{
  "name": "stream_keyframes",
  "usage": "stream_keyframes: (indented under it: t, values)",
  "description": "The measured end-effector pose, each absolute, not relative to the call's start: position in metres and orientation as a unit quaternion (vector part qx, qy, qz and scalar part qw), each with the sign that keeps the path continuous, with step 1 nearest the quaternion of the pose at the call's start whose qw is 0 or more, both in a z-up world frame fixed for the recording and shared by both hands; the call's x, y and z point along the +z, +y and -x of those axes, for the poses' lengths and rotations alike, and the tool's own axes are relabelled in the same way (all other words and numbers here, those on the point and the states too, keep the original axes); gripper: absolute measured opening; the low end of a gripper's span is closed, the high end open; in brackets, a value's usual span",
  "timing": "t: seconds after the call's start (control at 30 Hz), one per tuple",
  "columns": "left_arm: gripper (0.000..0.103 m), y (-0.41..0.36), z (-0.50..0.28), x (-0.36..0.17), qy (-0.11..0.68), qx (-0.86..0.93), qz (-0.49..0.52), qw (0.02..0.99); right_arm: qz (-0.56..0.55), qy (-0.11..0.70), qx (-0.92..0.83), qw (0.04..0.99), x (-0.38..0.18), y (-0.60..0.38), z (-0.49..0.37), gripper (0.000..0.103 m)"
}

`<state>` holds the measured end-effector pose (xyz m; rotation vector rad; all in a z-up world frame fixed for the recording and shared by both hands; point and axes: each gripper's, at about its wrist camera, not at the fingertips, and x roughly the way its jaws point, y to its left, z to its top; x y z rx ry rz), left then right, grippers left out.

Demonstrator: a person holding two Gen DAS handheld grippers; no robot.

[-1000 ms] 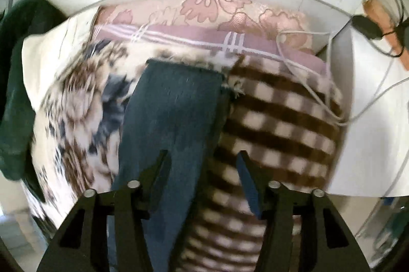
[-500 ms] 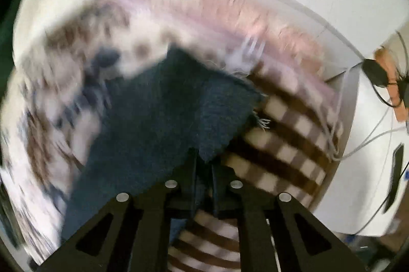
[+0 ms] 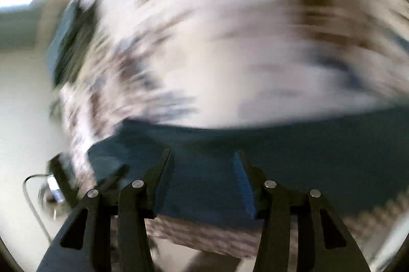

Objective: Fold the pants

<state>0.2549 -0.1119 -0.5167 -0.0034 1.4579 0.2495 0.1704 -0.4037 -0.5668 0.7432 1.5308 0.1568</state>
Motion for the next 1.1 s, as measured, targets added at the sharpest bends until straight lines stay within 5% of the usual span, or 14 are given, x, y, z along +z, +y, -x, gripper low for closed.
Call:
stream_keyframes:
  t: [0.27,0.5,0.63,0.73,0.8,1.1]
  values:
    - [0.103,-0.049,-0.266,-0.567,0.678,0.098,0.071,0.725,-0.22,0.734,0.152,0.624,-0.63,-0.241,-0.279,0.051]
    - [0.103,-0.05,-0.263,-0.57,0.672,0.109,0.061,0.73,-0.181,0.767,0.175,0.59,-0.655,-0.195,-0.281,0.05]
    - [0.103,-0.047,-0.266,-0.572,0.671,0.108,0.06,0.731,-0.163,0.767,0.184,0.593,-0.659,-0.184,-0.282,0.041]
    - [0.103,-0.051,-0.269,-0.579,0.672,0.108,0.061,0.73,-0.141,0.758,0.193,0.607,-0.658,-0.165,-0.283,0.017]
    - [0.103,-0.048,-0.268,-0.584,0.672,0.106,0.062,0.73,-0.117,0.749,0.197,0.622,-0.653,-0.157,-0.283,0.011]
    - [0.103,-0.042,-0.265,-0.55,0.676,0.097,0.082,0.726,-0.107,0.711,0.167,0.675,-0.618,-0.171,-0.28,0.001]
